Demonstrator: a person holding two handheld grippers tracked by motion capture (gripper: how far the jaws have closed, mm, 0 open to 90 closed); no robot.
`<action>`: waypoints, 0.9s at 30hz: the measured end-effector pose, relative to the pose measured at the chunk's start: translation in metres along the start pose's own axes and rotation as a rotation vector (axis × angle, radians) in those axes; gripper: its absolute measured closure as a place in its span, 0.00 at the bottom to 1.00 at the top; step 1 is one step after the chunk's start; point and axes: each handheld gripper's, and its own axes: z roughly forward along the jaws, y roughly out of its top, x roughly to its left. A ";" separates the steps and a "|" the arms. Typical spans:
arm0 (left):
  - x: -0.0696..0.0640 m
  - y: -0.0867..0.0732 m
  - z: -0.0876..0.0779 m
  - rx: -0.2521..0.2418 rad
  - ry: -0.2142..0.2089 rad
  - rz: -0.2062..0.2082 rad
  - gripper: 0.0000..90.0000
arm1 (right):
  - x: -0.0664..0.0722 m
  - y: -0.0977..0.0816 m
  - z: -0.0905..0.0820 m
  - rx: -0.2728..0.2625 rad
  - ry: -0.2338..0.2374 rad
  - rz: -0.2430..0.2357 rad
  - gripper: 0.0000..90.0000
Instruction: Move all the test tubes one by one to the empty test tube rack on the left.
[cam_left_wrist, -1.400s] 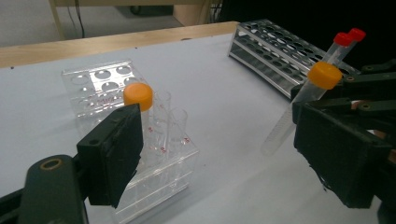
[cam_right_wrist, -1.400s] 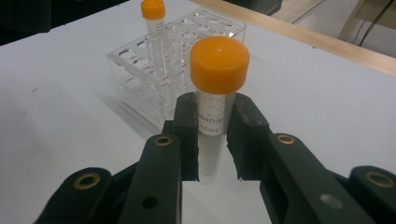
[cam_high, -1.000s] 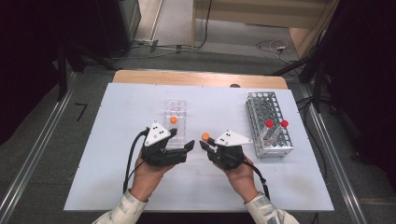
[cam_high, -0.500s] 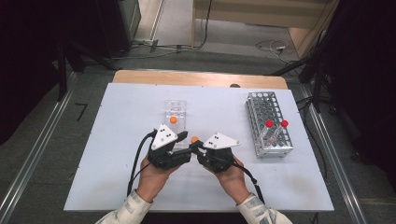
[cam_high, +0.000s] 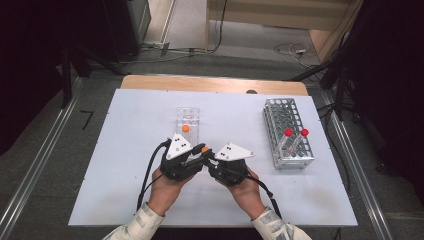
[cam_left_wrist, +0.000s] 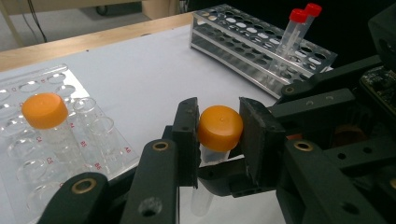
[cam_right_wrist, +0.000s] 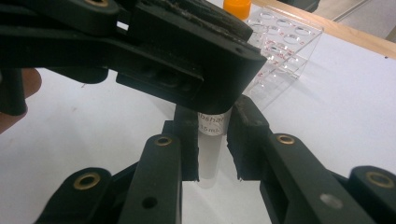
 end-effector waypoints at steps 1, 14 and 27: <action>0.000 0.000 0.000 0.001 0.002 0.001 0.77 | 0.000 0.000 0.000 0.000 -0.001 0.000 0.80; 0.004 0.002 -0.005 -0.008 0.001 -0.020 0.78 | -0.012 -0.004 -0.016 0.005 0.023 0.031 0.37; 0.015 0.008 -0.017 -0.042 0.016 -0.060 0.78 | -0.053 -0.036 -0.041 0.037 -0.106 0.113 0.21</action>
